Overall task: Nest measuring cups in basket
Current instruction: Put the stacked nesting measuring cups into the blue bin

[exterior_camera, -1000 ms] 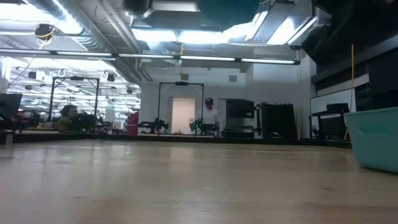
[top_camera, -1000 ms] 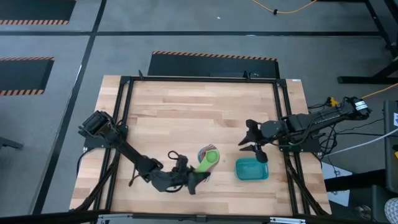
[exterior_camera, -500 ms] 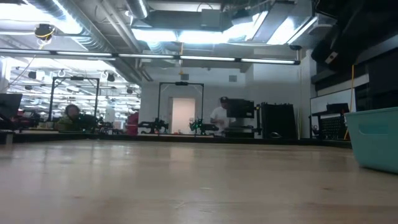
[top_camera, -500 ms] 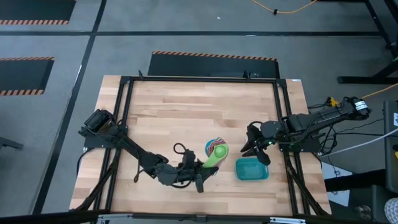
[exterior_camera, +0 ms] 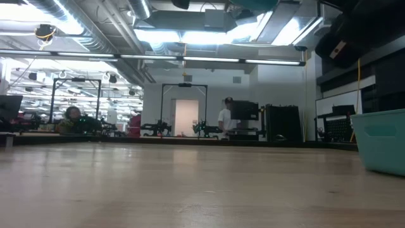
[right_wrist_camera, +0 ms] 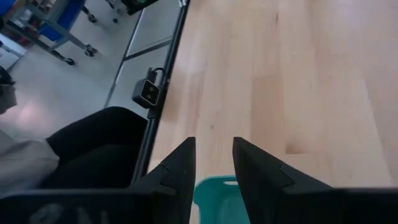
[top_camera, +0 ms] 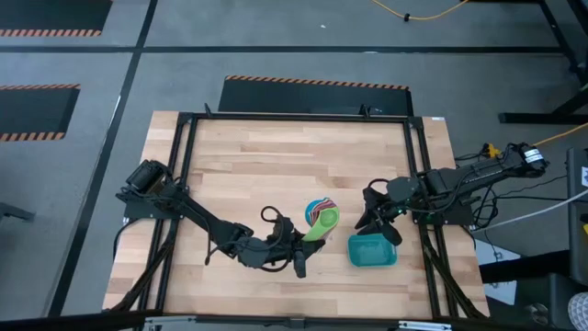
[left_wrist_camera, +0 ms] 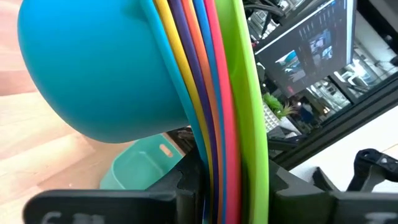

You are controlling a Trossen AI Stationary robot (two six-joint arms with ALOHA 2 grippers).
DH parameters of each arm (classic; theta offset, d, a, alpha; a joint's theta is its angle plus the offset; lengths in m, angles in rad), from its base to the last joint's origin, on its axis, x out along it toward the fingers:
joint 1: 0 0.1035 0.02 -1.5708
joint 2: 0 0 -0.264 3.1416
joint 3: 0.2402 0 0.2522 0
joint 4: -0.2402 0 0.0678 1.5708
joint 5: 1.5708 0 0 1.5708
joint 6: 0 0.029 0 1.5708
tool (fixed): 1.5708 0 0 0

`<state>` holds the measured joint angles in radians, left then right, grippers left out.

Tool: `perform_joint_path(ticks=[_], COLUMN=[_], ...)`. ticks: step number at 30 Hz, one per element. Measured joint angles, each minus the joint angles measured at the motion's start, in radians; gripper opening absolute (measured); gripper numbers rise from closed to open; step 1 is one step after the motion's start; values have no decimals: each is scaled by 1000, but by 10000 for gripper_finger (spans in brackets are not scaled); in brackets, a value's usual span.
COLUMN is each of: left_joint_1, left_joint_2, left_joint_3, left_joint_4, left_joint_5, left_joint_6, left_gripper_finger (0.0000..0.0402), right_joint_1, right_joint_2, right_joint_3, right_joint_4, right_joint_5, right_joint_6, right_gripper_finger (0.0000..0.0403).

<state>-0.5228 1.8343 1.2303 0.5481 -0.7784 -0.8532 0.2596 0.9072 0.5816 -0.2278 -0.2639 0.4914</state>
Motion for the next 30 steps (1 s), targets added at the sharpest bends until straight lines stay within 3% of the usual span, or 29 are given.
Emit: perform_joint_path(ticks=[8, 16, 24, 30], left_joint_1=[-1, -14, -1, 23], left_joint_2=[4, 154, 378, 518], left_joint_3=[0, 28, 278, 475], left_joint_4=[-1, 148, 171, 172], left_joint_5=[44, 83, 186, 271], left_joint_6=[-13, -139, -192, -192], left_gripper_finger=[66, 66, 66, 66], right_joint_1=[0, 0, 0, 0], right_joint_2=[1, 1, -49, -109], right_joint_3=[0, 0, 85, 187], right_joint_4=[-2, -81, -361, -561], right_joint_5=[4, -1, 15, 122], right_joint_6=[10, -51, -119, -144], right_gripper_finger=[112, 112, 112, 112])
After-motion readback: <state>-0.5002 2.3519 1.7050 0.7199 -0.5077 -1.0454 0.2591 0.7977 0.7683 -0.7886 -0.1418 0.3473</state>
